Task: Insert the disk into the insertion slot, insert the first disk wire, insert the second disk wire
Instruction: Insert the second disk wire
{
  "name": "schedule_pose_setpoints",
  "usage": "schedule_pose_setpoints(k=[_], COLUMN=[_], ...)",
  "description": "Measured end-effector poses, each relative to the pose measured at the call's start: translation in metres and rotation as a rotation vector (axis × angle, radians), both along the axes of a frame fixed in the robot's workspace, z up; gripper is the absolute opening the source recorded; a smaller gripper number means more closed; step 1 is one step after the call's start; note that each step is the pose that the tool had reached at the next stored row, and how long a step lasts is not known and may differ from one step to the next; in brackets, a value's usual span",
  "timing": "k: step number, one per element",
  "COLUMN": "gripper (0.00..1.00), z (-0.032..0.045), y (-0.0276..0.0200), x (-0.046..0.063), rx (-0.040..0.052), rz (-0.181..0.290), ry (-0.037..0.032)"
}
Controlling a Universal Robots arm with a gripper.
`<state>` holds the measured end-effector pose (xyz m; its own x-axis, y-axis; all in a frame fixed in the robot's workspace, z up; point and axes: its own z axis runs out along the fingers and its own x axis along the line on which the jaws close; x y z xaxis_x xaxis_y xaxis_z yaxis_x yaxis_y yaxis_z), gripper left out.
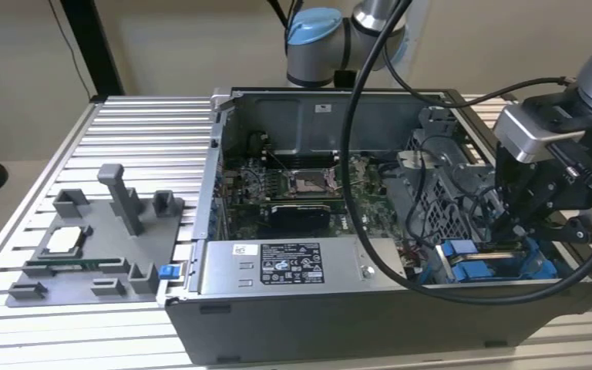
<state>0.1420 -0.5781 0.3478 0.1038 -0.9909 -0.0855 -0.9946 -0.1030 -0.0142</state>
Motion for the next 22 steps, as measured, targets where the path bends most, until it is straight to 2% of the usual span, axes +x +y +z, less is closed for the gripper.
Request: schedule_pose_setpoints(k=[6, 22], gripper=[0.0, 0.0], z=[-0.0017, -0.0051], y=[0.0, 0.0017], x=[-0.0002, -0.0002], rx=[-0.0001, 0.0001], rz=[-0.001, -0.008], ry=[-0.0026, -0.0027])
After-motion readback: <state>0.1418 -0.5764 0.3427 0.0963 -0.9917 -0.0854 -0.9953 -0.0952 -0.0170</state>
